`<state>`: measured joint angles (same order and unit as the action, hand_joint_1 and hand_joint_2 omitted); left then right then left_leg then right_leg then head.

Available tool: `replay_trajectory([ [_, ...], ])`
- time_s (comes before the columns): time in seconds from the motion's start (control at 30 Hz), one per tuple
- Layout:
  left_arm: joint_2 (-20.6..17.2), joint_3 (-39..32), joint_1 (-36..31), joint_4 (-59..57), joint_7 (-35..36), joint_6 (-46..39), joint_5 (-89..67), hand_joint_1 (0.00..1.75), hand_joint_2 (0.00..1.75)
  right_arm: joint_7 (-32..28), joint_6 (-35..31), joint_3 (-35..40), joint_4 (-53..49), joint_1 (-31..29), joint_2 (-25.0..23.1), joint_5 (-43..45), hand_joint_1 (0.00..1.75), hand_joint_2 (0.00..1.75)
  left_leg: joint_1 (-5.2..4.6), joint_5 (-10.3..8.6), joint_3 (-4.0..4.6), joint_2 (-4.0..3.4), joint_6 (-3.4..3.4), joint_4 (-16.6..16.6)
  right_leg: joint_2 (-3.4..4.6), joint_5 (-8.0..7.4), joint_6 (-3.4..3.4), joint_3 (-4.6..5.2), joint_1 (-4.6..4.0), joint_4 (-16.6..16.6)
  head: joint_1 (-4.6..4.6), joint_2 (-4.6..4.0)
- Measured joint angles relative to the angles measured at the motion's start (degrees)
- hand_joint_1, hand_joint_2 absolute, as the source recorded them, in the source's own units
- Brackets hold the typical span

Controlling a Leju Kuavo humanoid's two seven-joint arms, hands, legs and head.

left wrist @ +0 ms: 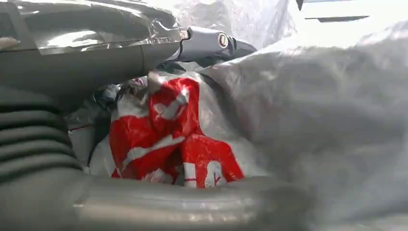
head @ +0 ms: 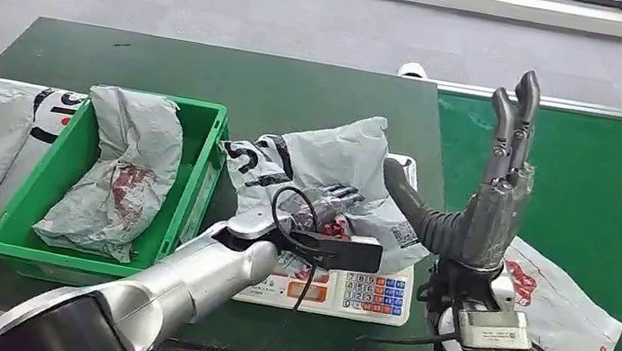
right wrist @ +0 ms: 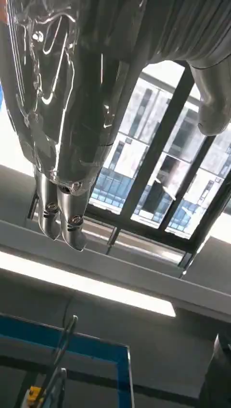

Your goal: Moved the parcel from conveyor to table for the left to box.

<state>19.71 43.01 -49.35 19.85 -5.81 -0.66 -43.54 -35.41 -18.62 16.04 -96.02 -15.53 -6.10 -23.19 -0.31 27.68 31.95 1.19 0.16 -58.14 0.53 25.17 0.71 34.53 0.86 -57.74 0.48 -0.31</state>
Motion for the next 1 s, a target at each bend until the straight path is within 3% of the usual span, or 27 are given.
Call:
replay_trajectory([
  [0.07,0.0,0.1,0.0,0.0,0.0,0.0,0.3,0.35,1.75,0.0,0.0,0.0,0.0,-0.1,0.0,0.0,0.0,1.75,0.0,0.0,0.0,0.0,0.0,0.0,0.0,0.0,0.0,0.0,0.0,0.0,-0.02,-0.02],
  [0.1,0.0,0.3,0.0,0.0,0.0,-0.1,0.3,0.65,1.75,0.0,0.0,0.0,0.0,-0.1,0.0,0.0,0.0,1.75,0.0,0.0,0.0,0.0,0.0,0.0,0.0,0.0,0.0,0.0,0.0,0.0,0.0,-0.02],
  [0.13,0.0,0.6,0.0,0.0,0.0,-0.2,0.4,1.75,1.75,0.0,0.0,0.0,0.0,-0.1,0.0,-0.1,0.0,1.75,0.0,0.0,0.0,0.0,0.0,0.0,0.0,0.0,0.0,0.0,0.0,0.0,-0.02,-0.02],
  [0.9,0.0,5.0,-0.2,0.2,-1.4,-6.3,1.2,1.75,1.75,0.3,-1.2,0.5,0.1,-0.2,-0.2,-0.7,0.0,1.75,0.0,0.0,0.0,-0.01,0.0,0.0,0.01,0.0,0.0,0.0,0.0,0.0,0.0,-0.02],
  [1.0,0.0,5.0,-0.7,0.1,-2.1,-10.2,1.7,1.75,1.75,0.3,-1.7,0.7,0.1,-0.1,-0.2,-0.7,0.0,1.75,0.0,0.0,0.01,0.0,0.0,0.0,0.0,0.0,0.0,0.0,0.0,0.0,0.0,-0.02],
])
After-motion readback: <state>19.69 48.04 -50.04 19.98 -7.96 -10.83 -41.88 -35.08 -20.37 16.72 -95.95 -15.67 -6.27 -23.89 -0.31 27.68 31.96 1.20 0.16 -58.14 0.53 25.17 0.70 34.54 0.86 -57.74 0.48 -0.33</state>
